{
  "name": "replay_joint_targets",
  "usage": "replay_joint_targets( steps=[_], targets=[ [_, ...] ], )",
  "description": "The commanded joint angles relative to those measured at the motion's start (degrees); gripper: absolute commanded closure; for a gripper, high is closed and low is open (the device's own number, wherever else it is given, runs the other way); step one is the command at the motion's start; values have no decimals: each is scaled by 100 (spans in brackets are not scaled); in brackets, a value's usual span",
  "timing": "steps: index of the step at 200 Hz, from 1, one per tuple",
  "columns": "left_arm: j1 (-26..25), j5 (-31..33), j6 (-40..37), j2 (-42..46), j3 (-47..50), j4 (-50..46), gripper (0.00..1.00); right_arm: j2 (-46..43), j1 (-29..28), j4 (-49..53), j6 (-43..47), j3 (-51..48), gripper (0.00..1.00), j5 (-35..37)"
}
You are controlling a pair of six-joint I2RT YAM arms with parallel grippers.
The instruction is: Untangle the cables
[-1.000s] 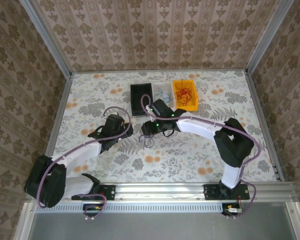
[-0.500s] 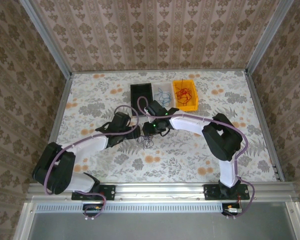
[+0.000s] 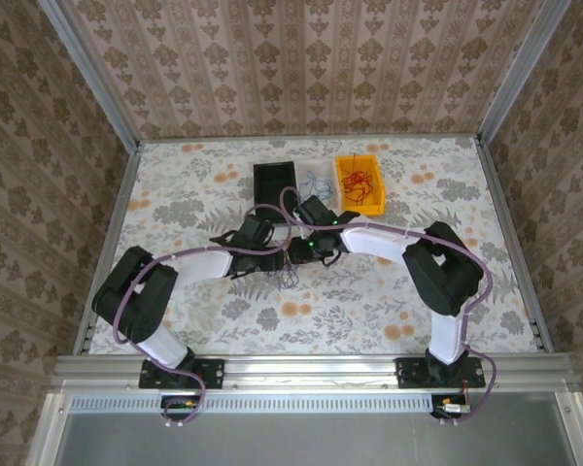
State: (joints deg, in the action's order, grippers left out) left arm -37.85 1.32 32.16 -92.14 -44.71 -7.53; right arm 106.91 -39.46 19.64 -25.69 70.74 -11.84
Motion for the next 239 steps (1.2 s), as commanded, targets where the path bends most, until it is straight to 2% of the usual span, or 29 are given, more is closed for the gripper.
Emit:
replay_joint_targets(
  steps=[1,25,48,106,138,160,184,207,239],
  targets=[
    [-12,-114,-52,-170,-135,98,41,-268,97,-136,-32,-60,69,26],
    [-12,-132,-54,-234,-157,133,52,-118,114,-180,-84,-2,66,-88],
    [-21,-137,-52,-270,-177,105,56,82,140,-205,-169,83,66,-140],
    [-45,6,-66,-143,-130,32,57,831,215,-446,-287,515,66,-249],
    [-56,178,-80,343,58,46,46,828,261,-493,-226,498,86,-222],
    [-90,77,-301,777,270,262,39,581,337,-546,-234,297,93,-205],
    [-160,-306,-684,965,291,331,39,304,412,-658,-324,26,95,-211],
    [-379,-608,-1046,794,91,281,41,169,448,-723,-450,-142,94,-310],
    [-683,-387,-1271,194,-341,130,46,125,453,-846,-615,-264,94,-385]
  ],
)
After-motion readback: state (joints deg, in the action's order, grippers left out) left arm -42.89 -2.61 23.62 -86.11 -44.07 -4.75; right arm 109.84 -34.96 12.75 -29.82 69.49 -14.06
